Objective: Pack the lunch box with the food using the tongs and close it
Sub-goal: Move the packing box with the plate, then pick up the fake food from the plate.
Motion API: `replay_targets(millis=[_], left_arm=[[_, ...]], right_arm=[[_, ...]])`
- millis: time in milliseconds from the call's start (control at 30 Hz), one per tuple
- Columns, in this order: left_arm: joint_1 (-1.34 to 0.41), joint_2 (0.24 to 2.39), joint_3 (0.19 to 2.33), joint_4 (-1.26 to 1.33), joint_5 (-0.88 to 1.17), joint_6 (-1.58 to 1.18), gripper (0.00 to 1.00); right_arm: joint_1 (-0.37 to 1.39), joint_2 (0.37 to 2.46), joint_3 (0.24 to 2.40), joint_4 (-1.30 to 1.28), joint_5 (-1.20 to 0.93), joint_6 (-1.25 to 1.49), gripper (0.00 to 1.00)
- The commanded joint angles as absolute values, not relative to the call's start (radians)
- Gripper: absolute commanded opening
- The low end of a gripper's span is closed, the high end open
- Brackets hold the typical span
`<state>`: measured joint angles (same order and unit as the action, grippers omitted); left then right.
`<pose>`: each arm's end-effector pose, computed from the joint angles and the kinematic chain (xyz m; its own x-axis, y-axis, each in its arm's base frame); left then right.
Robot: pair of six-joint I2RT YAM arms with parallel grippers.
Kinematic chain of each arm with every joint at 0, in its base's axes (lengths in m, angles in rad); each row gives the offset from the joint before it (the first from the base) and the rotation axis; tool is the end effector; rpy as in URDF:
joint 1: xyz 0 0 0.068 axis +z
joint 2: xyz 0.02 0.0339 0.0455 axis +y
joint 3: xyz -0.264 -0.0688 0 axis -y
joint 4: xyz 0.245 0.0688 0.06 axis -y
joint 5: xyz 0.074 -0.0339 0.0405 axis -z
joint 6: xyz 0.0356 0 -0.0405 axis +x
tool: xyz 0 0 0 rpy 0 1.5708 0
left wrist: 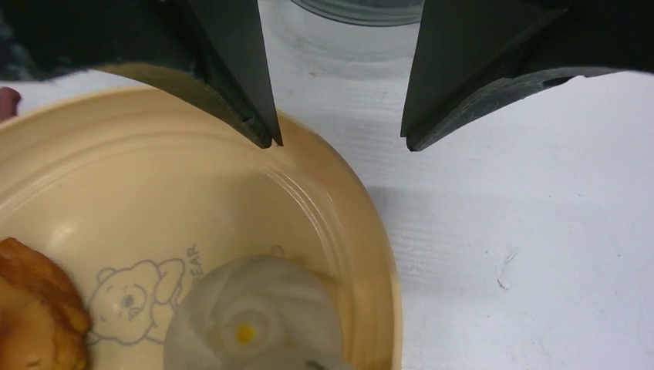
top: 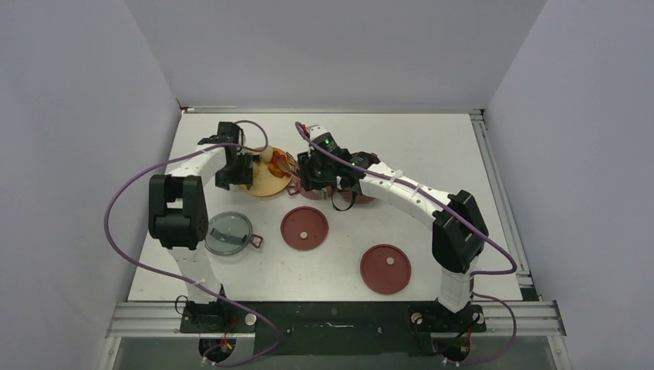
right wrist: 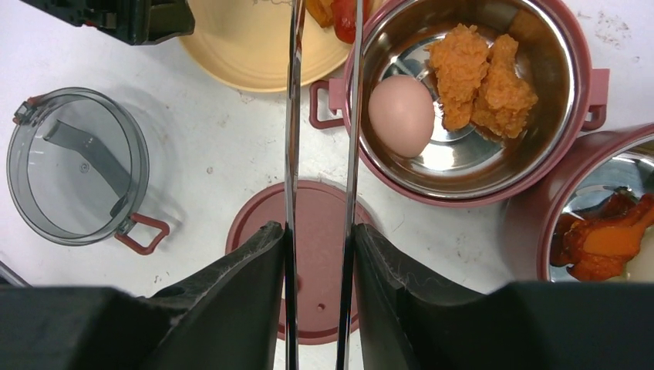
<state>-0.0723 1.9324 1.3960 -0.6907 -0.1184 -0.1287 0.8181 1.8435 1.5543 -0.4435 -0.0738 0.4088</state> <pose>0.3908 -0.0241 0.1838 -0.9354 -0.0600 -0.3485 -0.0888 0.9938 0.0670 0.2882 0.3116 0.2821 -0.7238 -0.1929 -0.6625 -0.5205 0.7829 0.3408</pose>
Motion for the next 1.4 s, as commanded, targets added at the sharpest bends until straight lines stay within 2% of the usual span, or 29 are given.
replay_targets(millis=[0, 233, 400, 700, 1367], left_arm=[[-0.078, 1.791, 1.41, -0.711, -0.073, -0.149, 0.63], [-0.077, 1.638, 1.383, -0.648, -0.035, -0.18, 0.86], [-0.076, 1.522, 1.34, -0.583, -0.063, -0.218, 0.94], [-0.048, 1.367, 1.265, -0.473, -0.051, -0.267, 0.97], [-0.034, 1.371, 1.272, -0.474, 0.027, -0.284, 0.97]], right_arm=[[0.834, 1.84, 1.665, -0.485, -0.013, 0.441, 0.35], [0.864, 1.919, 1.78, -0.59, 0.09, 0.442, 0.34], [0.885, 1.966, 1.844, -0.656, 0.142, 0.445, 0.33], [0.912, 2.042, 1.959, -0.727, 0.18, 0.451, 0.32], [0.921, 2.149, 2.057, -0.783, 0.193, 0.447, 0.34]])
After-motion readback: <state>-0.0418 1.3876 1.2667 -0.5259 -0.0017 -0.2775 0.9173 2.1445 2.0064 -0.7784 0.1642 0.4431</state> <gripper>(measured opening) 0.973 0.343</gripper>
